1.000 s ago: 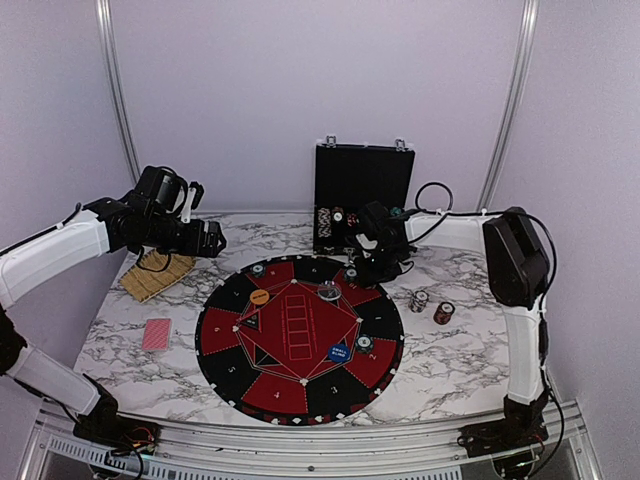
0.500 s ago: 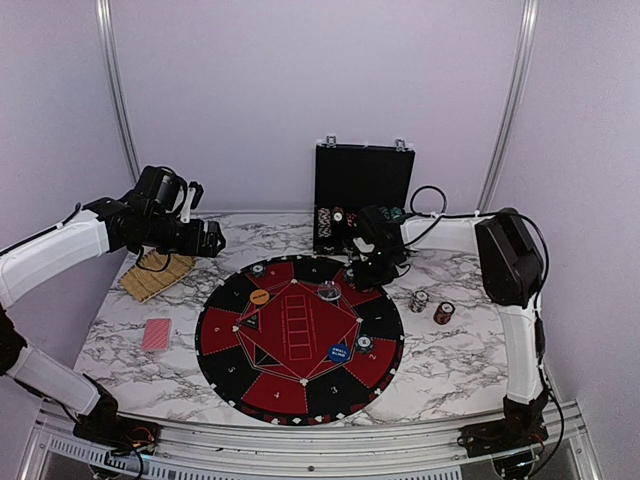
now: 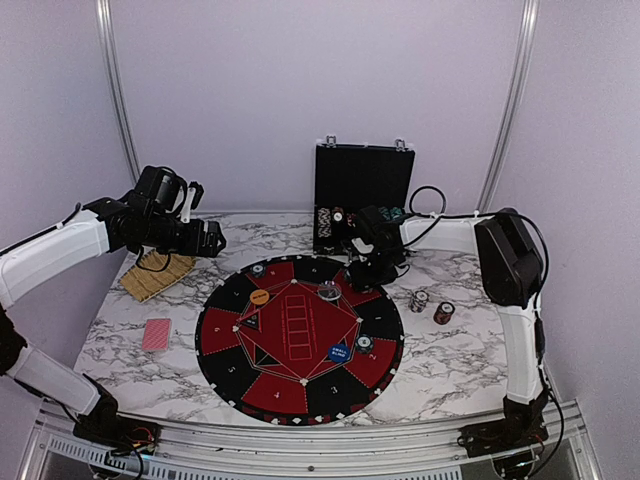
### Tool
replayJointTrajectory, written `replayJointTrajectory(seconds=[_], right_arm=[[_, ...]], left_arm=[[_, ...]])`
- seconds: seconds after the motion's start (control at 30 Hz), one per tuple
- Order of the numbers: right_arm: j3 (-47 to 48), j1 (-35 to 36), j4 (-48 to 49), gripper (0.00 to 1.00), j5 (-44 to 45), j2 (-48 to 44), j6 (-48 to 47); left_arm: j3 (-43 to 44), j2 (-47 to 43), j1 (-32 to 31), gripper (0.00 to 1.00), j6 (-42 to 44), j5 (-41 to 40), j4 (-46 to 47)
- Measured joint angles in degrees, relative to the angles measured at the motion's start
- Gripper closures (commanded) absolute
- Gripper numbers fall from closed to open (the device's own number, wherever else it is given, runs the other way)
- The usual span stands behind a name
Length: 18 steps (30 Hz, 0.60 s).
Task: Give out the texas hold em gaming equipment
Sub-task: Place the poker chips pile in the dealer area.
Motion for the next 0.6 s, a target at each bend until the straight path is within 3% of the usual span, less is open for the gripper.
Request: replayJointTrajectory(seconds=[0.37,0.6], right_arm=[[-0.1,0.1,-2.0,0.35,0.9,-2.0,0.0],[-3.1,0.1,-2.5,0.32,2.4,-10.5,0.5]], left_arm=[[0.0,0.0,0.0,0.01,0.0,0.2,0.0],[0.0,0.0,0.0,0.01,0.0,0.6,0.0]])
